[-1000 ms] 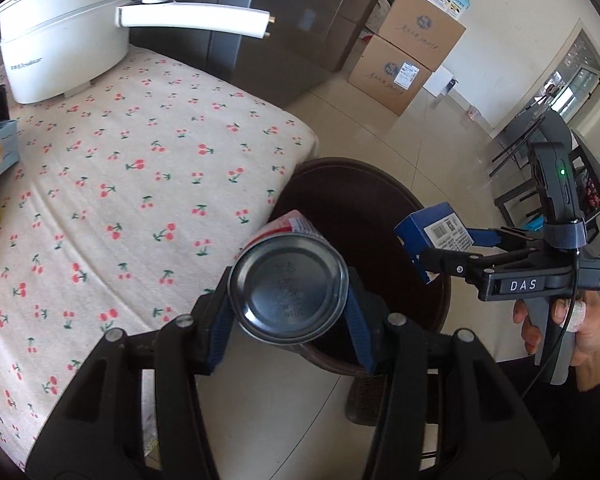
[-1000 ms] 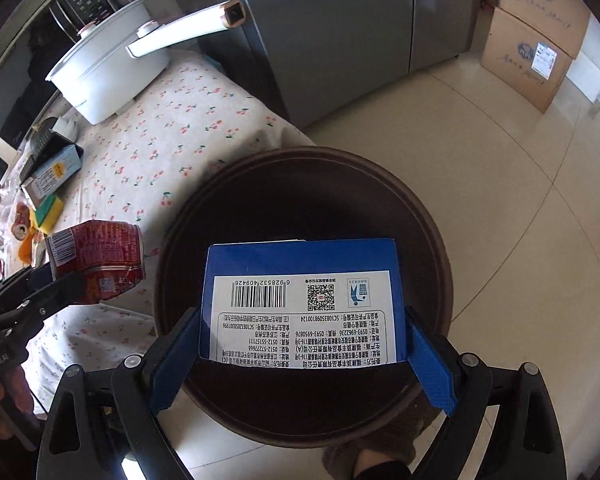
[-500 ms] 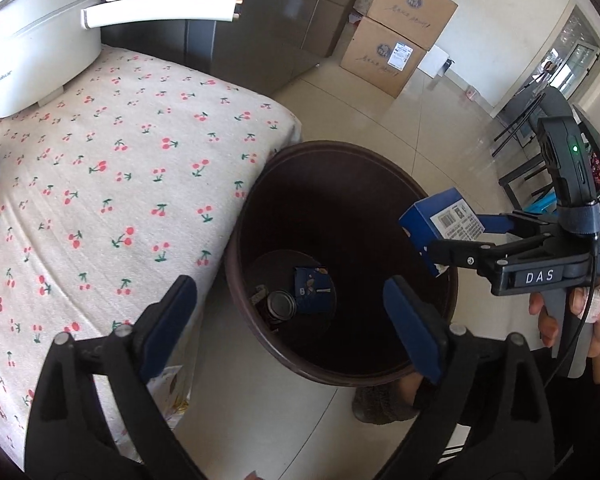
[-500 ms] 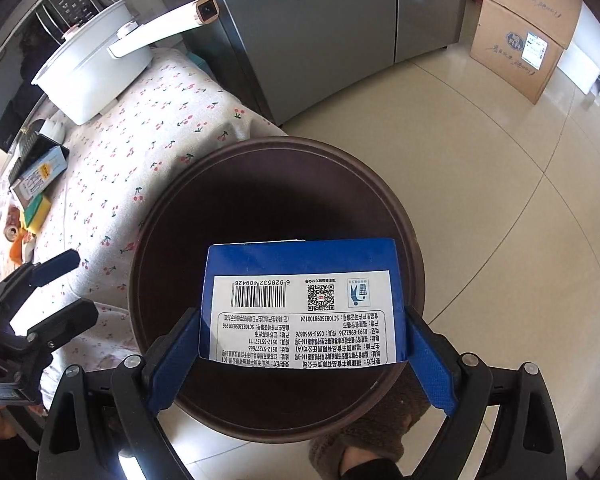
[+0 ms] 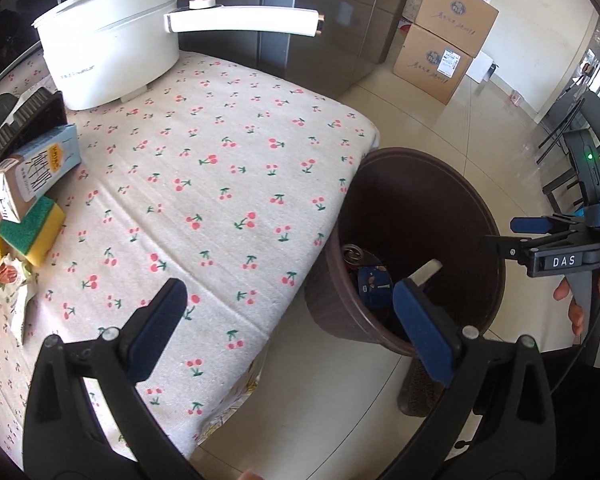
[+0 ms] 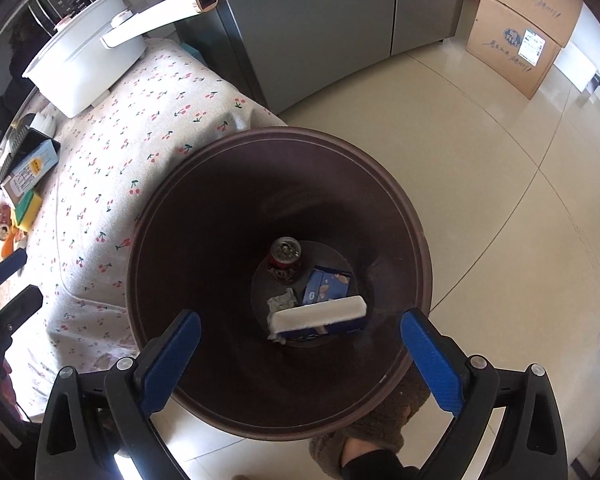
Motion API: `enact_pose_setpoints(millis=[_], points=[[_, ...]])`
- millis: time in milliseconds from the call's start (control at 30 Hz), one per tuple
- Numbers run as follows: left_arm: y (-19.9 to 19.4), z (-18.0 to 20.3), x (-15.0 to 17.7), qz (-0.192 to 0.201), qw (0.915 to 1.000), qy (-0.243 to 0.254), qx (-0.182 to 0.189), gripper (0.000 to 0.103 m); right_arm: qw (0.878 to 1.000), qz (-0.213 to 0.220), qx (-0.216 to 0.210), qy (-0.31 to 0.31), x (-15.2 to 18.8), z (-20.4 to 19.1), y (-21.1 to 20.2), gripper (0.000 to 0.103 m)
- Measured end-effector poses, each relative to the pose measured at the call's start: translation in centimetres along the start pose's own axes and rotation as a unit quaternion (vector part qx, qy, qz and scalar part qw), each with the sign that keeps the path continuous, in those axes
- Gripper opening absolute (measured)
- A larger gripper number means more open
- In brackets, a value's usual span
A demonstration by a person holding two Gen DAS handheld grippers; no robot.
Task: Collect trash
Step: 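Move the left gripper back to the table and grasp the pecan snack bag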
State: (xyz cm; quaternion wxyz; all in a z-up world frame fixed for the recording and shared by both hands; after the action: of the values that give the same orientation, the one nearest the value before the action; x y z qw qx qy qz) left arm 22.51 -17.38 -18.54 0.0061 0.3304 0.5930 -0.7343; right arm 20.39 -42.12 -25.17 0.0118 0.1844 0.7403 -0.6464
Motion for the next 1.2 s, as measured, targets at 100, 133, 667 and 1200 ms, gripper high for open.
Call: enact_pose_setpoints(millis=[100,133,667,1200], points=[[-0.8,-1.6,0.5,0.0,0.9998,-0.019,-0.006,0.102,1.0,-0.003,-0.007,-0.003,0.0,-1.1,-0.2,0.102],[-1.1,-2.2,0.6,0.0,0.9996,-0.027,-0.007,0.102,1.0,-0.003,-0.009,-0.006,0.0,-1.6,-0.3,0.102],[-6.5,-14.3,5.5,0.0,0.9865,-0.149,-0.067,0.102,0.995,0.009,-0.036,-0.089,-0.7,-13.2,-2.1,0.103],[-1.9,-25.4,7.3,-0.044,0.9451,-0.313,-0.082,0.102,0.989,-0.011,-0.054,-0.136,-1.6,-22.1,-0.3,0.103]])
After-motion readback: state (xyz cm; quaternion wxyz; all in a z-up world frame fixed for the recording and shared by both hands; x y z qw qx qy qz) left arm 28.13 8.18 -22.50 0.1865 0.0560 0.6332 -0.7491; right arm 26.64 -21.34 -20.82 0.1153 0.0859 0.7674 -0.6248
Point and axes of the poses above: each gripper's, at about its wrist camera, not at the fingertips, and y roughly the way its jaws point, z to its right, x to its underside, the point moved 10 cm from there along y, roughly the way its jaws point, and after that the axes turned 5 degrees about y, right-handed, at the moved point
